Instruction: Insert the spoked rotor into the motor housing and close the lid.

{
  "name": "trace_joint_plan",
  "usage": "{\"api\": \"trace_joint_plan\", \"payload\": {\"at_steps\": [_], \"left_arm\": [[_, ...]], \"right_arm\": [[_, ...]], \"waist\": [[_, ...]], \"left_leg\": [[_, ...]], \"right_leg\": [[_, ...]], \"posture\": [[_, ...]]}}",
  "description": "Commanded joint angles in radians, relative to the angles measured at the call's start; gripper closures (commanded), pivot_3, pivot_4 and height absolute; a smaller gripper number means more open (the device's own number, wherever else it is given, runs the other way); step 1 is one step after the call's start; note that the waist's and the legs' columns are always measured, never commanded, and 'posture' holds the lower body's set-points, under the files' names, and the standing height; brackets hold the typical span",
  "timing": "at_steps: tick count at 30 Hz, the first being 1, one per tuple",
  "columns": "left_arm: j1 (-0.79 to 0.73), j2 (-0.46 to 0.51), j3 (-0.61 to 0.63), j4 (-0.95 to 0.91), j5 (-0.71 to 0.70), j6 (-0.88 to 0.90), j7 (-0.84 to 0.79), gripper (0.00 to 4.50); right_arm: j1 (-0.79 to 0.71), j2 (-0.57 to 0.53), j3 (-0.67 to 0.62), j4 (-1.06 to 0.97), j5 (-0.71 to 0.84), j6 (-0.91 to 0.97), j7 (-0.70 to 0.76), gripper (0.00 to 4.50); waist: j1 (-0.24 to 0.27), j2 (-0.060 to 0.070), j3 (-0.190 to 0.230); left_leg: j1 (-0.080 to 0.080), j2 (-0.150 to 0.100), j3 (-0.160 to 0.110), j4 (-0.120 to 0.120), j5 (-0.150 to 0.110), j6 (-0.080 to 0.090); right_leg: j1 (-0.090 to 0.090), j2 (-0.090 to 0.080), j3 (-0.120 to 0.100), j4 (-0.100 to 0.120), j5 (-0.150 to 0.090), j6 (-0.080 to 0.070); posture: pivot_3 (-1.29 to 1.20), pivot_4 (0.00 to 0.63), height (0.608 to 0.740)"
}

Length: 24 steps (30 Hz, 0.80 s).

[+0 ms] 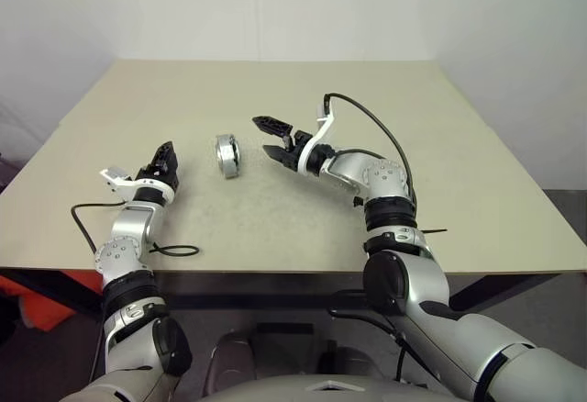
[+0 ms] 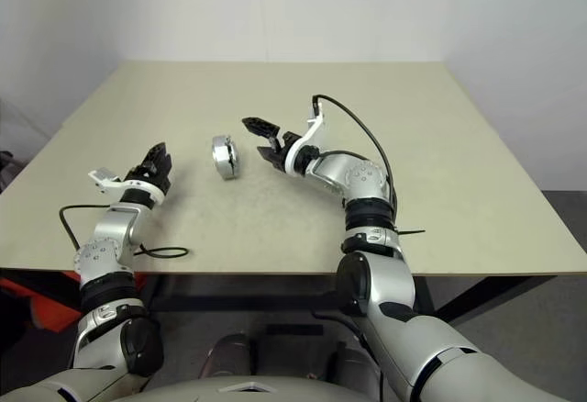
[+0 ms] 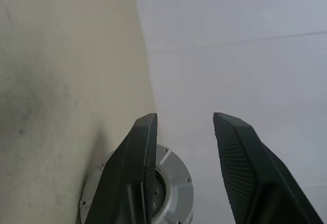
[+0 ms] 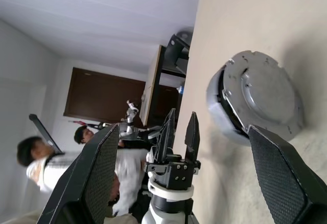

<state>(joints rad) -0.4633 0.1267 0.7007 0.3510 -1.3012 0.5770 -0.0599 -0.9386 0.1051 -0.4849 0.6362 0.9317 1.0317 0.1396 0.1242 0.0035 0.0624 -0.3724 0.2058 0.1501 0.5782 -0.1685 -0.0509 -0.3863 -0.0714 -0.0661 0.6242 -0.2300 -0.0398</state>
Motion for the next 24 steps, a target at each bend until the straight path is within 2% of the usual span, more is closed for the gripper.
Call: {"api": "trace_joint_plan", "payload": {"at_steps": [1,24], "left_arm": [[-0.021,0.017,-0.011,-0.018,0.01,0.002,-0.012,2.69],[-0.021,0.018,-0.027,-0.026,0.041,0.008,-0.029,2.69]], "right_arm": [[-0.019,0.004,0.004,-0.015,0.006,-0.011,0.006,0.0],[-0.014,0.001,0.018,-0.015,-0.009,-0.031,0.016,0.0]], "waist": [[0.0,0.0,0.0],[0.0,0.0,0.0]], "left_leg": [[0.0,0.0,0.0,0.0,0.0,0.0],[0.0,0.0,0.0,0.0,0.0,0.0]], "right_leg": [[0.0,0.0,0.0,0.0,0.0,0.0],[0.0,0.0,0.0,0.0,0.0,0.0]], "posture": [[0.0,0.0,0.74],[0.0,0.0,0.74]]}}
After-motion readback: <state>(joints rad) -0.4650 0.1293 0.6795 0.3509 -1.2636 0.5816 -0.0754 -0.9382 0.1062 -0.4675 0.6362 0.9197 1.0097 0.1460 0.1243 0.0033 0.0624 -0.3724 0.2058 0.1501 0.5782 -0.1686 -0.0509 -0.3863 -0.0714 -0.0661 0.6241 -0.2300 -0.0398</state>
